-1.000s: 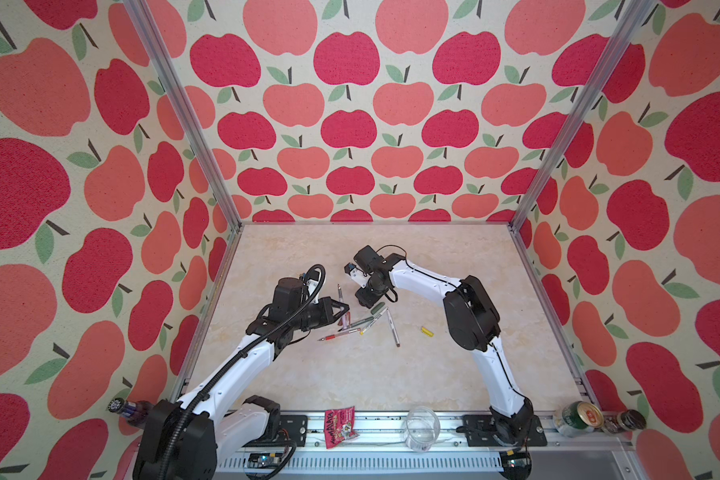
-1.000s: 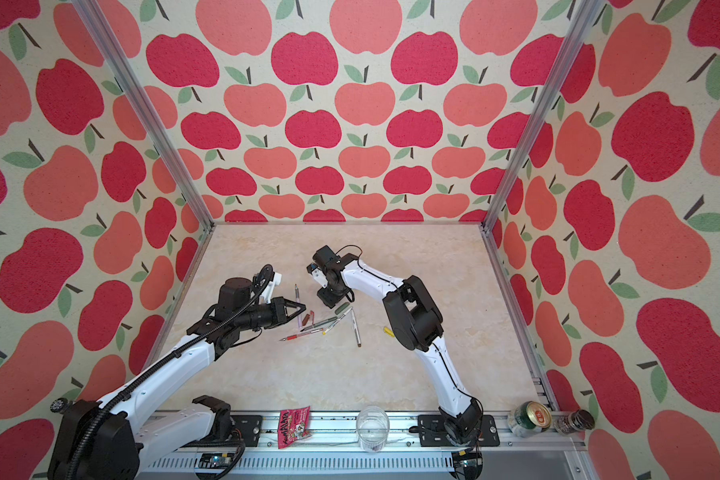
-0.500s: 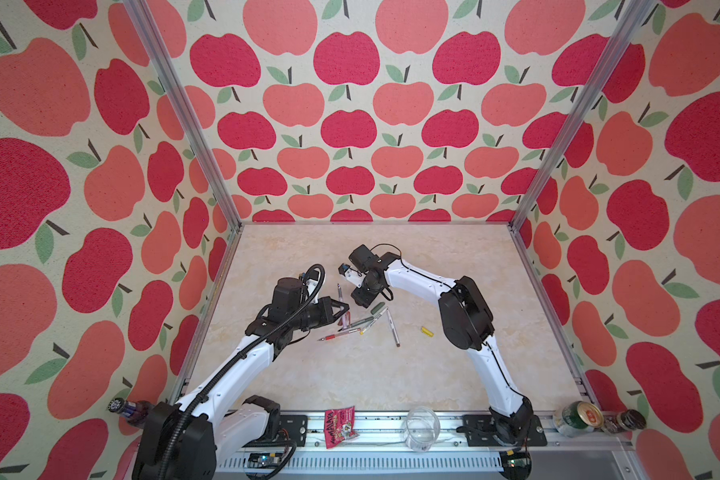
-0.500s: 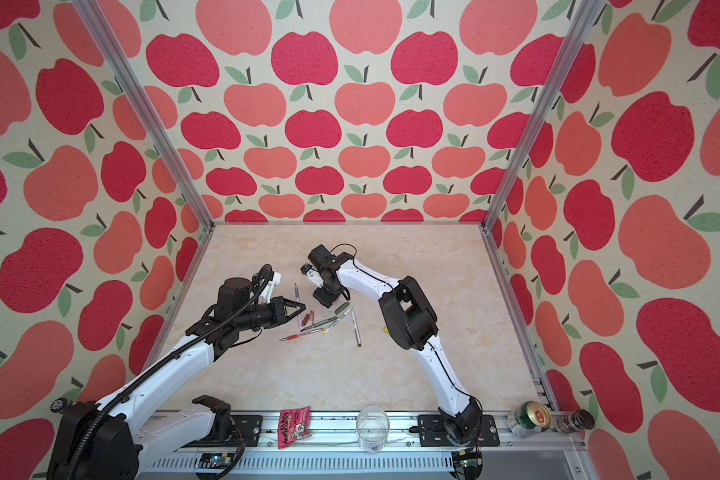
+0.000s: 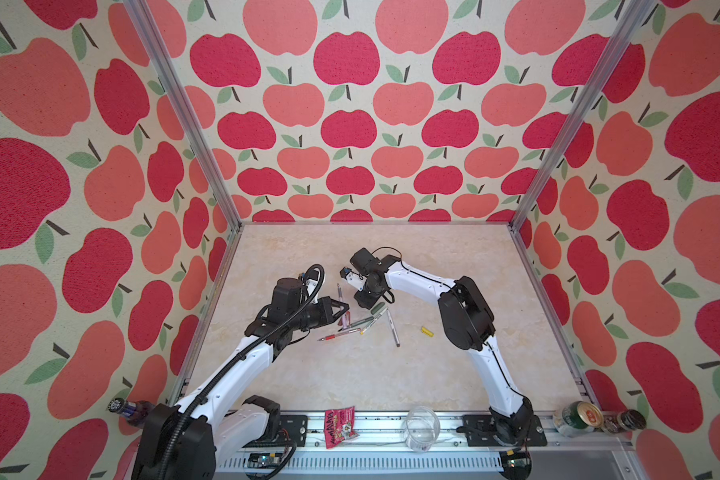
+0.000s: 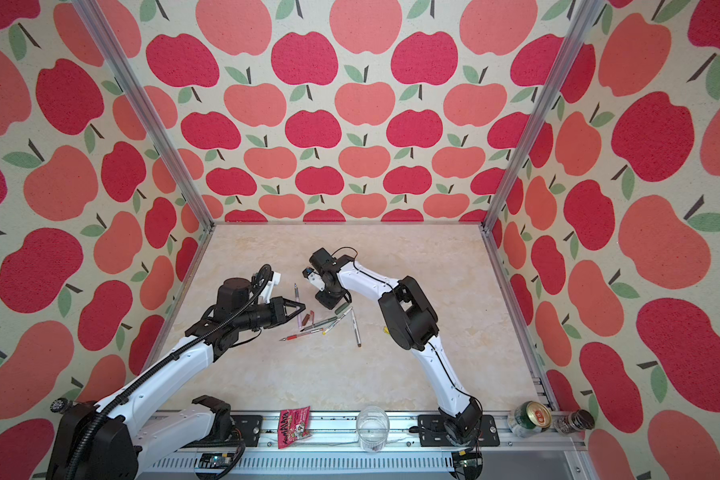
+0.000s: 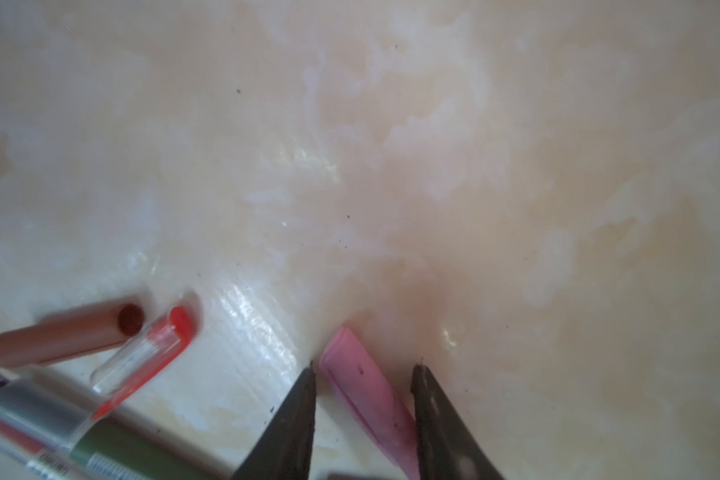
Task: Insert the pens into the pen caps
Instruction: 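Close the right gripper on the pink cap, then lift the pink cap with the right gripper toward the left gripper's pen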
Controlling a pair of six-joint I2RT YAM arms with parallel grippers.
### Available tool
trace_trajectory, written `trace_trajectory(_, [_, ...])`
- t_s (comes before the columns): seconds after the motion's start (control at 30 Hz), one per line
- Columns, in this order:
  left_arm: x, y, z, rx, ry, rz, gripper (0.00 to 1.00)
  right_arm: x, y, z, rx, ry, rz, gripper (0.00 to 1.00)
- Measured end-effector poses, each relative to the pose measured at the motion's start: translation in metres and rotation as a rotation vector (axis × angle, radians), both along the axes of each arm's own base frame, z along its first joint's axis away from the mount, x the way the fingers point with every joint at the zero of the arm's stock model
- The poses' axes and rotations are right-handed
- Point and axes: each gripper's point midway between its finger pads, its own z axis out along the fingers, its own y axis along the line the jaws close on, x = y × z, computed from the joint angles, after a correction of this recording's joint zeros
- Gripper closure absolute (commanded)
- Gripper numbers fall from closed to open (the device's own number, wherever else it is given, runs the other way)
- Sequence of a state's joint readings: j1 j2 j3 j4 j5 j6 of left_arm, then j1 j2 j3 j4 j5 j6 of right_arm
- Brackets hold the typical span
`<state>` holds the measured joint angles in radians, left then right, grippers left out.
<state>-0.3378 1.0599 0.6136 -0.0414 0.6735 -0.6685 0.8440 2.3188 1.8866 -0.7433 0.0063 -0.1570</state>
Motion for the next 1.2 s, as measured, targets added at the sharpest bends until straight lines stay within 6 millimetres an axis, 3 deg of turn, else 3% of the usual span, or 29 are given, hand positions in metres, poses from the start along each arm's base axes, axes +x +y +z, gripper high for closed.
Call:
trace_trajectory(0.13, [0.0, 0.0, 0.0, 0.0, -0.002, 0.0, 1.0, -0.001, -0.002, 0.0, 0.002, 0.005, -0.015, 0.76])
trace_trajectory(0.57, [0.0, 0.0, 0.001, -0.002, -0.011, 0.002, 1.0, 0.011, -0.012, 0.002, 0.062, 0.061, -0.163, 0.91])
trace_trajectory(1.2, [-0.004, -0.011, -0.003, 0.002, -0.01, -0.036, 1.0, 0.041, -0.026, 0.025, 0.222, 0.088, -0.442, 0.94])
